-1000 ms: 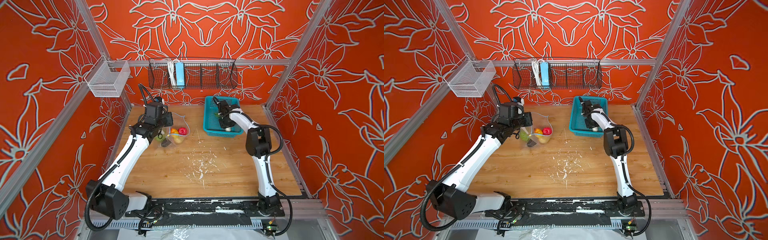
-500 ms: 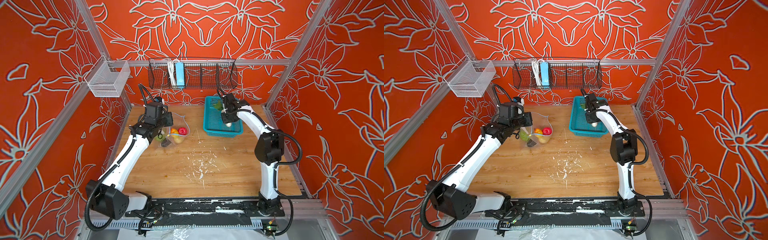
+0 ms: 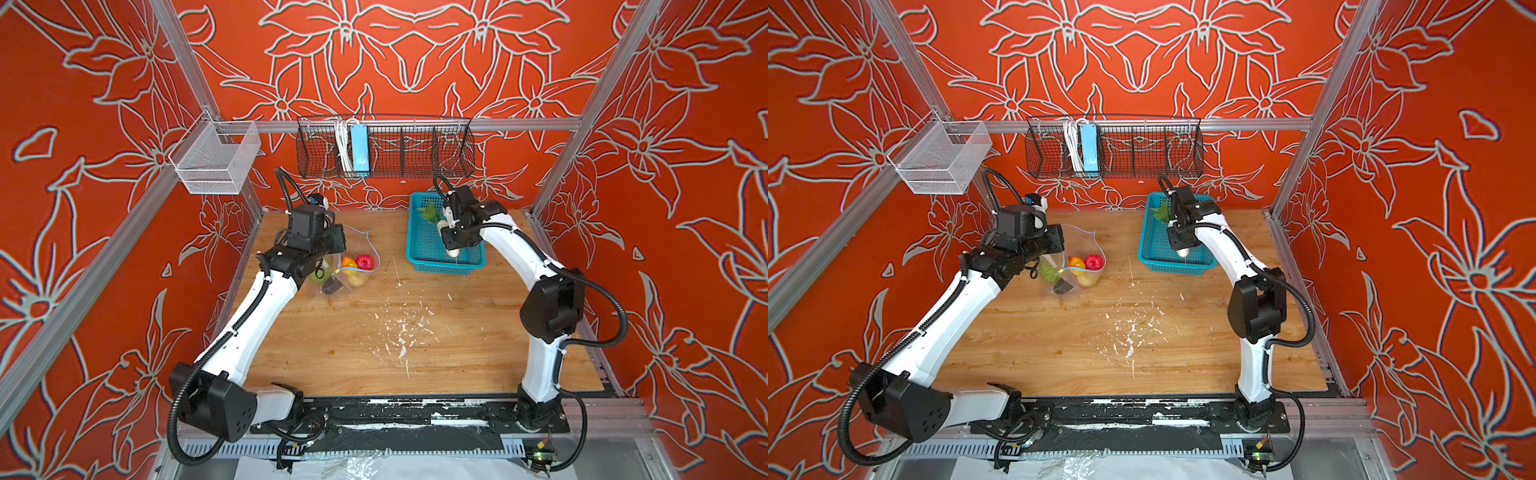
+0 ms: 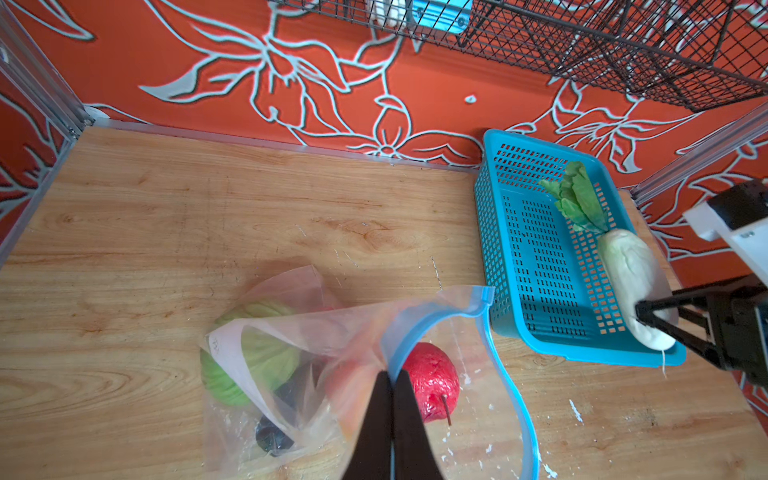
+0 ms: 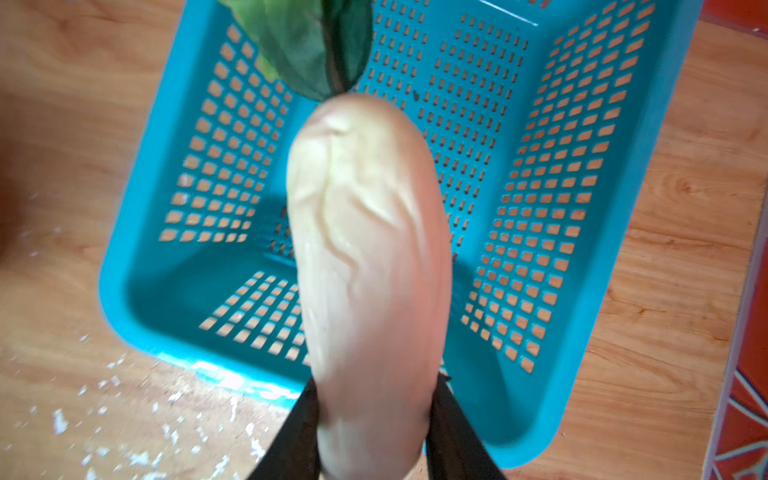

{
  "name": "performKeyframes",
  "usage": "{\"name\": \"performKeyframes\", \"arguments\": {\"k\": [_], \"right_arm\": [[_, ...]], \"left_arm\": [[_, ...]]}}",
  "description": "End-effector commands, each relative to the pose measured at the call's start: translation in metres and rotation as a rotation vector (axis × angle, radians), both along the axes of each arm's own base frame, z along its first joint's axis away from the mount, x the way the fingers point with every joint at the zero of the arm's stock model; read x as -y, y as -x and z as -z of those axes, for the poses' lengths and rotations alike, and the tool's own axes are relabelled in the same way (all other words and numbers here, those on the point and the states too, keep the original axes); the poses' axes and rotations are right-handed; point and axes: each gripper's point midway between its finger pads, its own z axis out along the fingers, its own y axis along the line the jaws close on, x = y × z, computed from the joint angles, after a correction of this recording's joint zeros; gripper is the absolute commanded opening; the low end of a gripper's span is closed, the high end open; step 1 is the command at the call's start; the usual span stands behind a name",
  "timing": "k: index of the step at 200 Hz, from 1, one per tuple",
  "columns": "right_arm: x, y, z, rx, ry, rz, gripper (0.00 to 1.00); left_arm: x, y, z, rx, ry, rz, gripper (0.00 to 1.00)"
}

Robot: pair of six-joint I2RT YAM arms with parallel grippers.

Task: Place the food in the zip-top bag and seal the zipper
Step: 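Lift the white radish out of the basket with the right gripper, then carry the radish with the right gripper over the bag held by the left gripper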

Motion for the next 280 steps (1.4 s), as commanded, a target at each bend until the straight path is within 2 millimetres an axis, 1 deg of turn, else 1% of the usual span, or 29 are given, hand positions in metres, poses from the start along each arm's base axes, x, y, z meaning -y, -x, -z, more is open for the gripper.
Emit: {"name": "performKeyframes", "arguments": {"k": [1,32,57,85,91,130,140,173,212,237,280], "right_arm": [[-0.009,0.020,-0.015,-0.018,-0.064,-0.020,0.10],[-0.013,0.032,-0.022,-0.038,-0.088,-0.025,0.09],[-0.017,0.040,-0.029,-0.021,-0.100,-0.046,0.08],[-0.023,0.050,-0.042,-0.017,-0.133,-0.076,0.07],[-0.021,0.057,-0.042,-0.042,-0.120,-0.077,0.07],[-0.018,0.078,-0.054,-0.080,-0.050,-0.110,0.02],[-0.016,0.083,-0.057,-0.082,-0.029,-0.114,0.01],[-0.018,0.099,-0.062,-0.092,-0.006,-0.133,0.02],[-0.030,0.119,-0.074,-0.088,0.008,-0.172,0.01],[-0.046,0.132,-0.081,-0.085,0.003,-0.210,0.02],[-0.065,0.152,-0.086,-0.087,-0.003,-0.255,0.02]], "left_arm": [[0.002,0.003,-0.011,0.034,0.035,0.009,0.00],[0.001,0.002,-0.010,0.031,0.026,0.010,0.00],[0.002,0.002,-0.010,0.030,0.028,0.012,0.00],[0.002,0.002,-0.010,0.031,0.030,0.011,0.00],[0.002,0.002,-0.010,0.031,0.030,0.011,0.00],[0.006,0.002,-0.009,0.026,0.051,0.022,0.00],[0.007,0.002,-0.008,0.023,0.054,0.024,0.00],[0.008,0.002,-0.008,0.025,0.052,0.027,0.00],[0.012,0.004,-0.008,0.027,0.043,0.037,0.00],[0.016,0.005,-0.008,0.028,0.030,0.046,0.00],[0.025,0.005,-0.003,0.015,0.018,0.067,0.00]]}}
